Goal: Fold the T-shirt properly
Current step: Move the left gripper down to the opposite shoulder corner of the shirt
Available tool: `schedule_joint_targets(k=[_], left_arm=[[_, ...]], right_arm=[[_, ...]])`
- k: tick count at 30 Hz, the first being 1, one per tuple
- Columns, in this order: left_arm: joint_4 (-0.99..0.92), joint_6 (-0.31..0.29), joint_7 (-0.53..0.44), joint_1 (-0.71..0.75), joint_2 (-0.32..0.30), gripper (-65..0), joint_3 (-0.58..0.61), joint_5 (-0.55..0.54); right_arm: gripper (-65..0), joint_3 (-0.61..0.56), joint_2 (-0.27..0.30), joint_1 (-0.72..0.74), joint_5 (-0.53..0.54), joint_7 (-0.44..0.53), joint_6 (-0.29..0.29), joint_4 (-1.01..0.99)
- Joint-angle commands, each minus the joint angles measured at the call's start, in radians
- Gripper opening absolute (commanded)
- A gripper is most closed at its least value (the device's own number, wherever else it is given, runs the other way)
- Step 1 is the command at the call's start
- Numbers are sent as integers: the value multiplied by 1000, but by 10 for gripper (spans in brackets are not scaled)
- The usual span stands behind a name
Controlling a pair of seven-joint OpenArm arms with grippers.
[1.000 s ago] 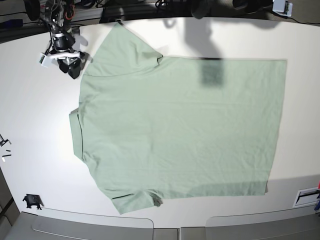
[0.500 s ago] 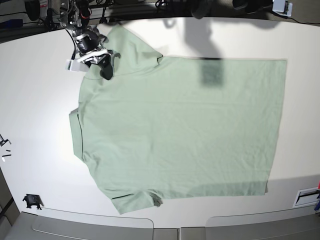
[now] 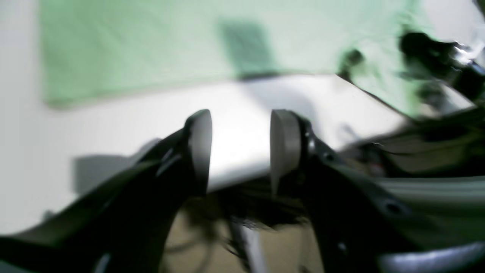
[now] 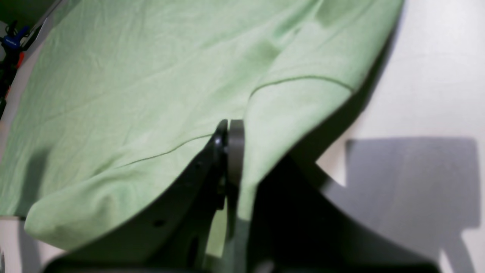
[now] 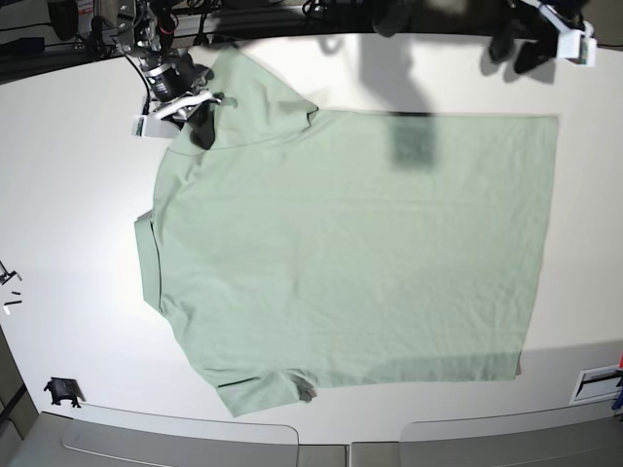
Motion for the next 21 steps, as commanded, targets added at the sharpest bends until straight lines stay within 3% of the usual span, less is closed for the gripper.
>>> schedule_joint_targets(k=[1,8,14,21], left_arm=[[14,14,-27,-13,-4,-417,-30,-5],[-21,85,-31,-158,-24,-417,-126,10],[-208,85,-42,-264,-23,-417,-125,29],[-356,84,-64,-277,-24,-417,-125,39]], right_arm=[[-650,2,8,-4,-11,-23,-2,8],[-650,2,8,-4,-11,-23,45,8],[-650,2,8,-3,-11,-23,44,8],[-650,2,-2,-3,-12,-24,45,8]])
